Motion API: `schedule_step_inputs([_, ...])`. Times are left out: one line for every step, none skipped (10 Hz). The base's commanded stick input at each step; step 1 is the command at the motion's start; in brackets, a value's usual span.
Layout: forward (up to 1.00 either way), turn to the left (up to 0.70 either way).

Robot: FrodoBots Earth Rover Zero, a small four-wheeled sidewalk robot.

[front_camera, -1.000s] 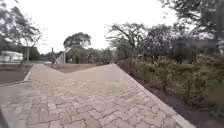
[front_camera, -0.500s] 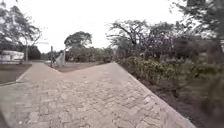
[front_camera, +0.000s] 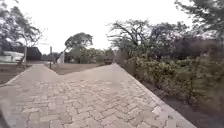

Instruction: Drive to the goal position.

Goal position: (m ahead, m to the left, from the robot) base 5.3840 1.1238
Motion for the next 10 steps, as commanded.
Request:
schedule_step_inputs([0.70, 0.00])
schedule_step_inputs([0.70, 0.00])
schedule_step_inputs([0.70, 0.00])
schedule_step_inputs([0.70, 0.00])
schedule_step_inputs([0.70, 0.00])
schedule_step_inputs([0.70, 0.00])
schedule_step_inputs([0.70, 0.00])
schedule_step_inputs([0.70, 0.00])
schedule_step_inputs([0.70, 0.00])
schedule_step_inputs([0.70, 0.00])
